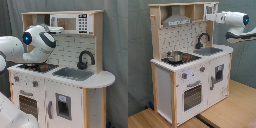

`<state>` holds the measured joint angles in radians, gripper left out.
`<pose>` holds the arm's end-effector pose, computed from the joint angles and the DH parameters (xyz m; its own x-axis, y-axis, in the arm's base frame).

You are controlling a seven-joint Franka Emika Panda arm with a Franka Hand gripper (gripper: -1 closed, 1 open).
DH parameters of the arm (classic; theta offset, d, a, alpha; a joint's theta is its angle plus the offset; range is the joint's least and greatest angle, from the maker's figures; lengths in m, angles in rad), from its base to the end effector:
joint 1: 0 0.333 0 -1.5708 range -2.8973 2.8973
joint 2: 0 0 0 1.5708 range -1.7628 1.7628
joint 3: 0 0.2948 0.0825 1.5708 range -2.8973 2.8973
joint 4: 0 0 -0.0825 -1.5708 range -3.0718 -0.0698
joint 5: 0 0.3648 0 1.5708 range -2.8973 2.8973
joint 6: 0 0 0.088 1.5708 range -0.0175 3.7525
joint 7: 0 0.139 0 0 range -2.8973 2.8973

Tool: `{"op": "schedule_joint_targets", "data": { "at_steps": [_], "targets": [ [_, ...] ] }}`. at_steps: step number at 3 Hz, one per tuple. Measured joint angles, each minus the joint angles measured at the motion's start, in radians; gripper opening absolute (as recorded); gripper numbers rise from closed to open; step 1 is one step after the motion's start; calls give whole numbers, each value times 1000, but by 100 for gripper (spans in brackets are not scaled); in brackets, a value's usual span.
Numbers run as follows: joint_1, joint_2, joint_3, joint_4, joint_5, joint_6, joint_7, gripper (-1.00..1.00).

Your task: Play with the kitchen

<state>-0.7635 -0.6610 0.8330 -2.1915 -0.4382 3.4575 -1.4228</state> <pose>0.4401 0.2222 0.6916 -0.0508 0.7253 -0.6865 -0.1455 0.6747 0.7236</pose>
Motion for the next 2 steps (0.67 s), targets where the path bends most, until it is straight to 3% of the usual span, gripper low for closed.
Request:
{"op": "schedule_joint_targets", "data": {
  "at_steps": [1, 2],
  "targets": [
    [69, -12, -58, -41, -2, 2, -9, -100],
    [82, -13, -70, -43, -2, 3, -12, -100]
  ]
}}
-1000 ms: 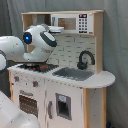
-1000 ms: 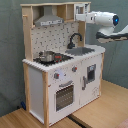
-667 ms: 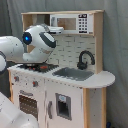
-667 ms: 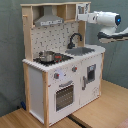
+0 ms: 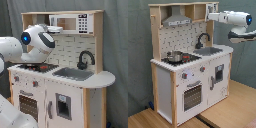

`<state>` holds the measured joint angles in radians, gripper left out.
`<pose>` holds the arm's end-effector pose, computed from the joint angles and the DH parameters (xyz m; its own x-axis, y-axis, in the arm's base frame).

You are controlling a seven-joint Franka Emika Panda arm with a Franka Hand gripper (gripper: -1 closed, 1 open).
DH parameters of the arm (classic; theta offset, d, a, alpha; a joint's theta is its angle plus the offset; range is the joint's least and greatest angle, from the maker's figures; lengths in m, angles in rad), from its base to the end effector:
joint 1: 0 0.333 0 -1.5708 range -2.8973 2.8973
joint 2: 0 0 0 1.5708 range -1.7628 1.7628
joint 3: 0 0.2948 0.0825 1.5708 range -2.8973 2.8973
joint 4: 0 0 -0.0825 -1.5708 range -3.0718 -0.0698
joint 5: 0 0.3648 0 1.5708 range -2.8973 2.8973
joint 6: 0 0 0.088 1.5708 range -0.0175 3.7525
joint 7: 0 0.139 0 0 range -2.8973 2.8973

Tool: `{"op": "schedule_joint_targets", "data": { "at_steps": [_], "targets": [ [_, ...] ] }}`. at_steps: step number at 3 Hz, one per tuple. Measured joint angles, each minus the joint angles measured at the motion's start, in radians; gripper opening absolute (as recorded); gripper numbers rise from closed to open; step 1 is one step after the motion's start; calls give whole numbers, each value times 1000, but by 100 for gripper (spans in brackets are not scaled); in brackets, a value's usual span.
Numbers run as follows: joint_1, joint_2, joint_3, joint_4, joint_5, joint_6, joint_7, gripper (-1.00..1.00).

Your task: Play with the kitchen

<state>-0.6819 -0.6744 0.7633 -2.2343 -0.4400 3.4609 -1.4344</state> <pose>0.4251 0.2163 0.6947 -0.0554 0.7331 -0.6779 -0.1549 0.6644 0.7311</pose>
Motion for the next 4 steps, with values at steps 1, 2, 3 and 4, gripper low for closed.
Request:
{"op": "schedule_joint_targets", "data": {
  "at_steps": [1, 2, 3, 4],
  "targets": [
    [2, -2, 0, 6, 0, 0, 0, 100],
    [35, -70, -10, 50, 2, -8, 1, 100],
    [32, -111, 6, 139, 13, -29, 28, 100],
    [-13, -128, 69, 186, 34, -39, 82, 100]
  ]
}}
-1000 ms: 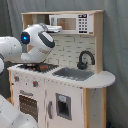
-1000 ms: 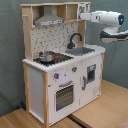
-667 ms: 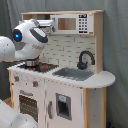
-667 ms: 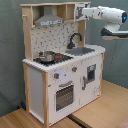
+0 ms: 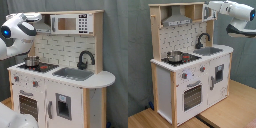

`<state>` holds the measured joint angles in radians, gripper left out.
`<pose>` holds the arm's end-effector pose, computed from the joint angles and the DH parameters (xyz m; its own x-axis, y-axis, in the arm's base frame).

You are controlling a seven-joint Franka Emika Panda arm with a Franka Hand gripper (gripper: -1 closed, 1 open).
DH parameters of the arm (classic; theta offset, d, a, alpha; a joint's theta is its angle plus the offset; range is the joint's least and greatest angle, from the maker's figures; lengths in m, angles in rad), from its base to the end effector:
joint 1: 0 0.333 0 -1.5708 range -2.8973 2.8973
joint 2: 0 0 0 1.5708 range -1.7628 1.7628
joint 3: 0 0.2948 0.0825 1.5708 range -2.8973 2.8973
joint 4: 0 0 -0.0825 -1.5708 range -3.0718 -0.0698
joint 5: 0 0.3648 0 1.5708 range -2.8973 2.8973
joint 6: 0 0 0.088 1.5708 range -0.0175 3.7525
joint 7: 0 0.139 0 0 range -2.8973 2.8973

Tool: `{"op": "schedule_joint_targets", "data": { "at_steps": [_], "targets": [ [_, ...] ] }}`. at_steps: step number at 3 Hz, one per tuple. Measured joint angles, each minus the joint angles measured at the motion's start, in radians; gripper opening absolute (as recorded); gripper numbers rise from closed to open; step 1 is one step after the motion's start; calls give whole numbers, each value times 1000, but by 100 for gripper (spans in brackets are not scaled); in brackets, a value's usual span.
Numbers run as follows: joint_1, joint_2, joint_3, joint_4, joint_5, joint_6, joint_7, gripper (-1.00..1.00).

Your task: Play with the kitchen

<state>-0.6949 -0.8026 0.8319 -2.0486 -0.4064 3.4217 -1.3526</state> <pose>0.3576 0.3156 0.7685 -0.0026 0.7231 -0.6907 -0.3638 0.6427 0.6742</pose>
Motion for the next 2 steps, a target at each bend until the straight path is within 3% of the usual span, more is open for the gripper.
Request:
{"op": "schedule_joint_targets", "data": {
  "at_steps": [2],
  "targets": [
    [-133, -67, 102, 85, 100, 0, 86, 100]
  ]
}}
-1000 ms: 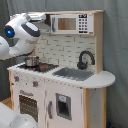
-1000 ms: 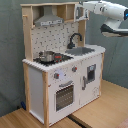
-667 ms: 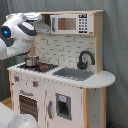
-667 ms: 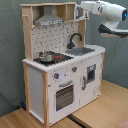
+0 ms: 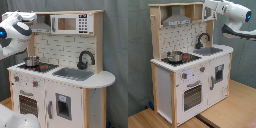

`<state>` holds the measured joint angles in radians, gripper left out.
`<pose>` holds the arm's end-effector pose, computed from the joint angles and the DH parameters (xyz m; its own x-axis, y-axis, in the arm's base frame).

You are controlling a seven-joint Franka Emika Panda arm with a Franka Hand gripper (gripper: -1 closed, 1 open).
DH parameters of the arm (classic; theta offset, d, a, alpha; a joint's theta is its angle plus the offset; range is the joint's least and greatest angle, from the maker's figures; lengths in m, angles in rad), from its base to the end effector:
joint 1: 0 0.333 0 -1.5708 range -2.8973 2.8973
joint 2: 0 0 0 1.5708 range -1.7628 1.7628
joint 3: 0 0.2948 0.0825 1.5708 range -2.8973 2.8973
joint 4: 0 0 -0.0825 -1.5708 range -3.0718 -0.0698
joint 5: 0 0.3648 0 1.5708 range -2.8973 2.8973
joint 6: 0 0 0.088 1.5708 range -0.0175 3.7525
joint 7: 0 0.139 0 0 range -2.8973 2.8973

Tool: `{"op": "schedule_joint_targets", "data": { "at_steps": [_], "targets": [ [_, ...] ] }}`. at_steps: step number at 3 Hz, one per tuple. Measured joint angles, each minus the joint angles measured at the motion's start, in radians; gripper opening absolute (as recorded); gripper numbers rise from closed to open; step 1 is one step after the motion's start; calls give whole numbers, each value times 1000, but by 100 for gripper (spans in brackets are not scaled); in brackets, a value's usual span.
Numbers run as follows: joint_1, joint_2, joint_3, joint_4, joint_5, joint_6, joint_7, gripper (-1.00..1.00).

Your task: Play with the kitchen

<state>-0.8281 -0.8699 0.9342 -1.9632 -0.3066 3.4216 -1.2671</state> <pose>0.3575 0.3530 0.7736 0.0076 0.7704 -0.6375 -0.4069 0.5847 0.7018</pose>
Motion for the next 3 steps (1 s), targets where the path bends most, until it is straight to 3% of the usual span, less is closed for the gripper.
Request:
{"op": "schedule_joint_targets", "data": {
  "at_steps": [3],
  "targets": [
    [-169, -166, 70, 61, 157, -2, 157, 100]
  ]
}}
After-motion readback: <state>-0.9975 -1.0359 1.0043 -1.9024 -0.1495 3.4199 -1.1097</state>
